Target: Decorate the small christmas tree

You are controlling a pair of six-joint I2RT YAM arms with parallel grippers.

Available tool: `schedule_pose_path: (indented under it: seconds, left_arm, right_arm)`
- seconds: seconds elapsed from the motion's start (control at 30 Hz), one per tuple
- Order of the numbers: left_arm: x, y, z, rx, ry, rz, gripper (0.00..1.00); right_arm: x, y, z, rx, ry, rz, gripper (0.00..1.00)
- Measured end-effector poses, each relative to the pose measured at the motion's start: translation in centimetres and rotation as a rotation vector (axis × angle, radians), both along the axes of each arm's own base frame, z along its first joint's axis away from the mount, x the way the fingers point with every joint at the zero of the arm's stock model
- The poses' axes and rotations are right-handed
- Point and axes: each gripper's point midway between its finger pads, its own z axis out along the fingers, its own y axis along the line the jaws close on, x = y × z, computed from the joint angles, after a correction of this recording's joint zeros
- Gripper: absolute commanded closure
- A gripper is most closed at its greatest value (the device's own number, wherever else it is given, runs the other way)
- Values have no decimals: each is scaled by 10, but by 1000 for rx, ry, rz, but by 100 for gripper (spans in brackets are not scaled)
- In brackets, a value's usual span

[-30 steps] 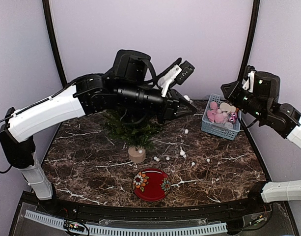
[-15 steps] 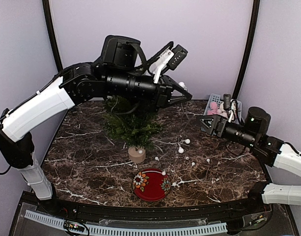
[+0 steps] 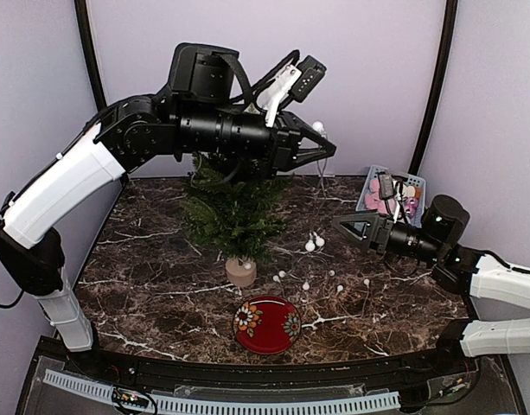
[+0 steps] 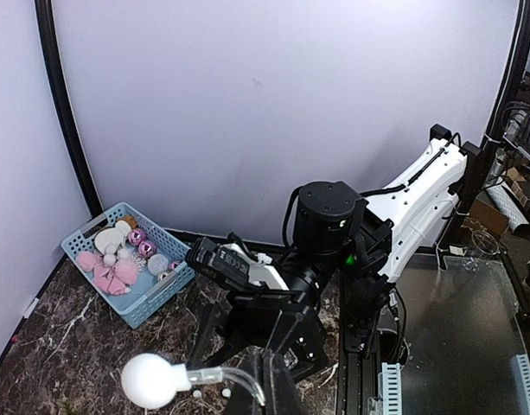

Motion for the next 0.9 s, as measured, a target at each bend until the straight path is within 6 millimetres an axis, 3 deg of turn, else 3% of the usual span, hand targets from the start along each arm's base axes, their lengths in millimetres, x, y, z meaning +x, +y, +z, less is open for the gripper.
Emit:
schedule_pose_path:
  seconds: [0.13, 0.2, 0.47, 0.53, 0.9]
  left_arm:
    - [7, 1, -4, 15, 0, 25, 100]
    - [10, 1, -5, 17, -2, 38, 100]
    - [25, 5, -5, 22, -10, 92, 100]
    - [28, 7, -5, 23, -11, 102, 100]
    - [46, 15, -6, 25, 2, 139, 100]
  right_arm:
    - [4, -3, -2, -7, -18, -41, 8]
    - [7, -9, -14, -28, -18, -90, 8]
    - [19, -40, -128, -296, 100, -266, 13]
    - [19, -43, -149, -373, 111, -280, 14]
    - [1, -20, -210, -673, 32, -197, 13]
